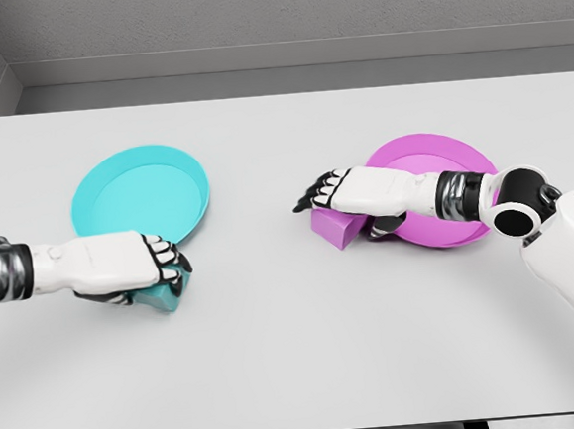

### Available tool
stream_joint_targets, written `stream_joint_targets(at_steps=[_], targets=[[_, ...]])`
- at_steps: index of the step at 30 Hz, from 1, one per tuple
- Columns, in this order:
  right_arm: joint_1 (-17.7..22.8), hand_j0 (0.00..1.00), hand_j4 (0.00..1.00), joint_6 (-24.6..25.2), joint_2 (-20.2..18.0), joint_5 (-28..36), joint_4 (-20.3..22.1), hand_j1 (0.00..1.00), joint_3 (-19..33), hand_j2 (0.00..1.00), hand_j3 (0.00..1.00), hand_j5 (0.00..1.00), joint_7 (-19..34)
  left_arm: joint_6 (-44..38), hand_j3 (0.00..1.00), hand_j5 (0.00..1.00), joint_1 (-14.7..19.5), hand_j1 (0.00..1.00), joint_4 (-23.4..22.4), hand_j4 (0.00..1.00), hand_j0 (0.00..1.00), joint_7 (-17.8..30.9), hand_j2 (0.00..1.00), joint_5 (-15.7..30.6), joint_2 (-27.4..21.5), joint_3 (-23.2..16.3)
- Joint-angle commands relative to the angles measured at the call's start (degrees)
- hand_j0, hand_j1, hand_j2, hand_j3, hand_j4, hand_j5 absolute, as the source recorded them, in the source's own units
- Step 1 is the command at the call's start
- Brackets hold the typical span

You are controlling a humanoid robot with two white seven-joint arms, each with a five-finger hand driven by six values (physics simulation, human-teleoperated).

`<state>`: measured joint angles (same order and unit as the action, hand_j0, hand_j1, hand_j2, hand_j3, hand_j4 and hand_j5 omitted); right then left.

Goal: Place the blocks in the corresponding plates according to their colors

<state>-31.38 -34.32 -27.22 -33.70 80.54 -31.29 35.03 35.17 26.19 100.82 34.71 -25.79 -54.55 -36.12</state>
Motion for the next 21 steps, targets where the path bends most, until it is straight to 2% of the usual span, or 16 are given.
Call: stream_joint_targets(at_steps=[1, 3, 5, 11, 14, 17, 19, 21], targets=[[0.00, 0.81, 0.81, -0.68, -0.03, -0.14, -0.03, 0.81, 0.18, 0.81, 0.81, 0.81, -0.03, -0.17, 0.36, 0.36, 0.09, 0.36, 0.17, 0.36, 0.36, -0.34, 0.36, 2.23, 1.02, 0.00], [0.00, 0.81, 0.81, -0.68, -0.12, -0.14, -0.03, 0.81, 0.27, 0.81, 0.81, 0.81, -0.03, -0.17, 0.36, 0.36, 0.53, 0.36, 0.17, 0.36, 0.36, -0.34, 0.36, 4.08, 1.38, -0.09], [-0.09, 0.70, 0.70, -0.68, -0.03, 0.04, -0.03, 0.70, 0.53, 0.70, 0.70, 0.70, -0.03, -0.17, 0.36, 0.36, 1.05, 0.36, 0.17, 0.36, 0.36, -0.43, 0.36, 4.87, 2.34, -0.09], [-0.17, 0.68, 0.68, -0.68, -0.03, 0.56, 0.05, 0.68, 0.71, 0.68, 0.68, 0.68, -0.03, -0.17, 0.36, 0.36, 4.66, 0.36, 0.17, 0.36, 0.36, -0.43, 0.36, 8.74, 3.05, 0.18], [-0.70, 0.62, 0.62, -0.68, 1.20, 0.65, 0.49, 0.62, 0.71, 0.62, 0.62, 0.62, -0.03, -0.17, 0.36, 0.36, 6.59, 0.36, -0.36, 0.36, 0.36, -0.34, 0.36, 10.32, 2.87, 0.88], [-2.28, 0.62, 0.62, -0.68, 2.25, 0.65, 0.67, 0.62, 0.71, 0.62, 0.62, 0.62, -0.03, -0.17, 0.36, 0.36, 8.00, 0.36, -4.49, 0.36, 0.36, -0.34, 0.36, 10.59, 2.87, 3.87], [-2.81, 0.62, 0.62, -0.68, 2.26, 2.93, 0.76, 0.62, 0.71, 0.62, 0.62, 0.62, -0.03, -0.17, 0.36, 0.36, 9.22, 0.36, -8.26, 0.36, 0.36, -0.25, 0.36, 10.59, 3.04, 4.92], [-2.99, 0.62, 0.62, -0.68, 2.26, 3.99, 0.76, 0.62, 3.08, 0.62, 0.62, 0.62, -0.03, -0.17, 0.37, 0.37, 10.11, 0.37, -13.10, 0.37, 0.37, -0.08, 0.37, 10.50, 3.92, 6.24]])
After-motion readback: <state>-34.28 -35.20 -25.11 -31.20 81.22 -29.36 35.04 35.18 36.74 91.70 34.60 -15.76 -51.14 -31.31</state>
